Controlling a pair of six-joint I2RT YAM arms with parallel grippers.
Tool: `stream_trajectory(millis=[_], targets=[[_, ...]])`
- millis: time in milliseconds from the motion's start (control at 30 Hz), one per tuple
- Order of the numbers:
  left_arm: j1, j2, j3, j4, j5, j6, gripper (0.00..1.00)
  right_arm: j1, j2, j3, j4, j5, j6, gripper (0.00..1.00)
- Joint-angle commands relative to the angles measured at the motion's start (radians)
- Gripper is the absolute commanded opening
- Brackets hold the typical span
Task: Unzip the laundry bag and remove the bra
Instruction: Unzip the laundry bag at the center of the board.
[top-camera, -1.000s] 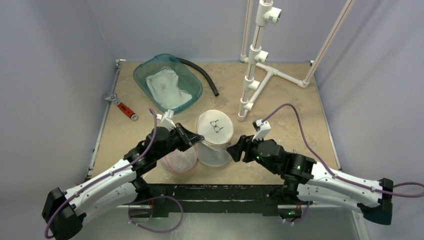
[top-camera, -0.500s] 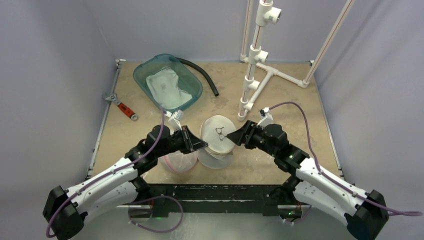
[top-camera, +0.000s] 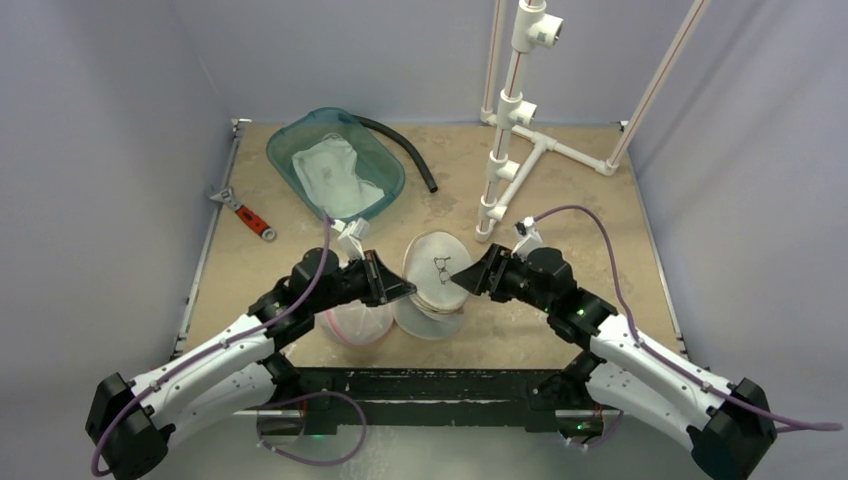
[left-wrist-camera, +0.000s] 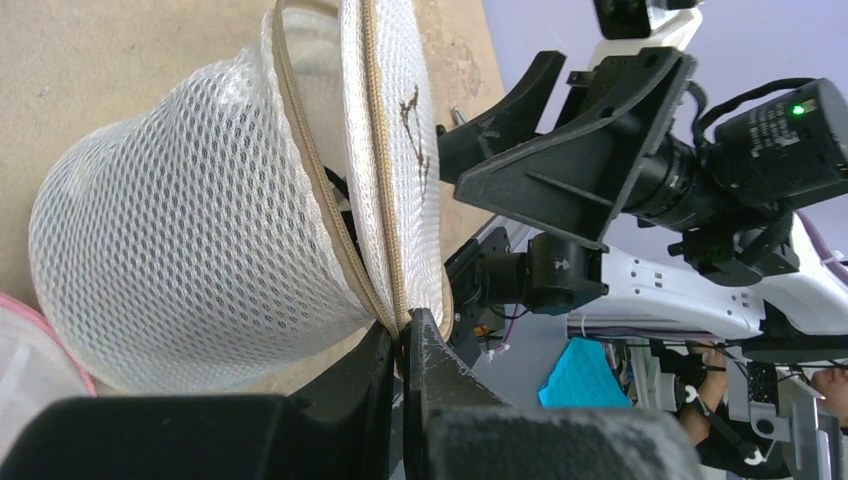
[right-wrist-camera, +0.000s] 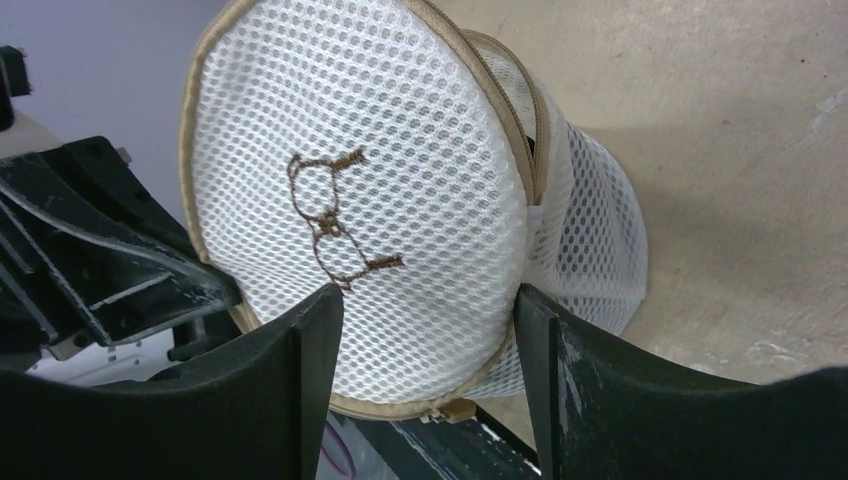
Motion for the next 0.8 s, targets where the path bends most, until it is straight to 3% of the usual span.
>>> stream_trajectory(millis=[0, 233, 400, 533, 633, 700, 733, 767], targets=[[0.005, -0.013, 0.067, 0.028, 0.034, 0.048, 0.00, 0.005, -0.031, -0.033, -0.028, -0.005, 0.001, 0.66], [0.006, -0.035, 0.064, 0.008, 0.041, 0.054, 0.00, -0.002, -0.055, -0.023, -0.047, 0.003, -0.005, 0.66], [0.005, -0.037, 0.042, 0.061, 0.073, 0.046, 0.00, -0.003, 0.000, -0.068, 0.096, -0.143, 0.008, 0.57], [0.006, -0.032, 0.032, 0.089, 0.082, 0.033, 0.00, -0.003, 0.047, -0.082, 0.182, -0.188, 0.045, 0.43], [0.006, -0.030, 0.037, 0.086, 0.081, 0.035, 0.00, -0.003, 0.051, -0.065, 0.185, -0.188, 0.045, 0.22], [0.006, -0.031, 0.042, 0.068, 0.069, 0.037, 0.00, -0.003, 0.023, -0.059, 0.176, -0.167, 0.048, 0.02], [0.005, -0.034, 0.047, 0.052, 0.055, 0.034, 0.13, -0.002, 0.003, -0.051, 0.163, -0.150, 0.047, 0.00], [0.005, -0.036, 0.050, 0.030, 0.033, 0.028, 0.33, -0.003, -0.016, -0.041, 0.144, -0.130, 0.037, 0.00]])
